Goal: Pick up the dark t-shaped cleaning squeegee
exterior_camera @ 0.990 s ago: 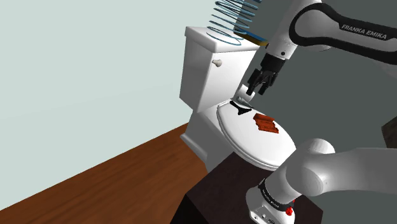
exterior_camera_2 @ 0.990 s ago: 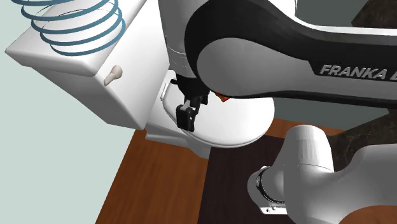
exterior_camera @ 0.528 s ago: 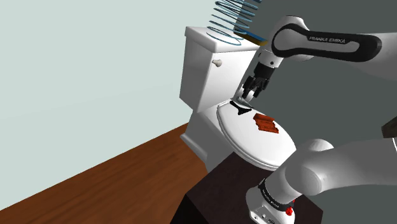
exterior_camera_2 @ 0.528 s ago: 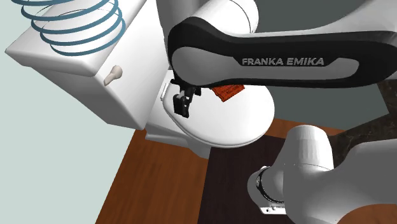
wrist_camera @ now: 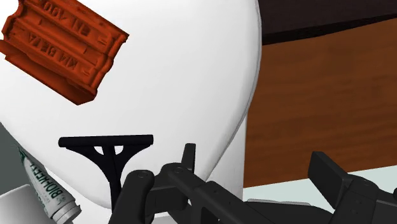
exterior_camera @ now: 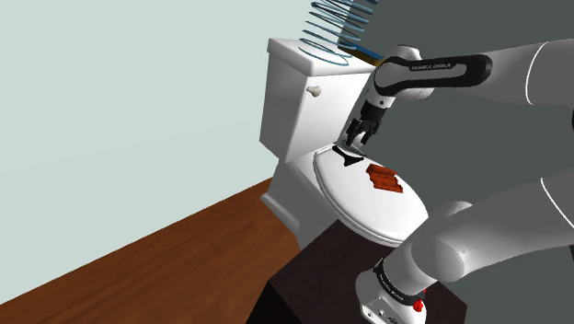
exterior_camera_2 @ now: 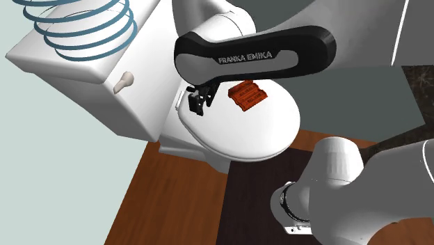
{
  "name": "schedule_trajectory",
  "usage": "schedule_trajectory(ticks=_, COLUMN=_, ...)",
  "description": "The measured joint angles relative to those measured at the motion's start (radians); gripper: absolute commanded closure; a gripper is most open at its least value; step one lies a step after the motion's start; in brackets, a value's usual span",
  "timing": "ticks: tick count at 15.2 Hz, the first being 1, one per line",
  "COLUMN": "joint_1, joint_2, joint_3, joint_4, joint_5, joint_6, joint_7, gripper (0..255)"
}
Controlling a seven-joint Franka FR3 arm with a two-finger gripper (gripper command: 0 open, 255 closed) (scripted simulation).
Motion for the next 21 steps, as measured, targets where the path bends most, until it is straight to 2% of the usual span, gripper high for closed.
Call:
schedule_trajectory(ticks=4, joint_1=-0.003, joint_2=0.155, joint_3=-0.060, joint_4=0.061, joint_5=0.029, joint_6=0.092, joint_7=-0.081, gripper=0)
schedule_trajectory(ticks=10, joint_1=-0.023, joint_2=0.389, joint_3=-0.116, joint_4=0.171, joint_5=0.125, joint_6=0.199, joint_7=-0.213, gripper=0)
schedule_trajectory(ticks=15, joint_1=-0.079, joint_2=0.593, joint_3=-0.124, joint_4=0.312, joint_5=0.232, joint_6=0.239, joint_7=-0.330, gripper=0)
schedule_trajectory(ticks=18, joint_1=-0.130, joint_2=0.714, joint_3=-0.112, joint_4=0.412, joint_5=0.291, joint_6=0.250, joint_7=-0.391, gripper=0)
schedule_trajectory(ticks=21, joint_1=-0.153, joint_2=0.773, joint_3=-0.099, joint_4=0.444, joint_5=0.319, joint_6=0.271, joint_7=-0.413, gripper=0)
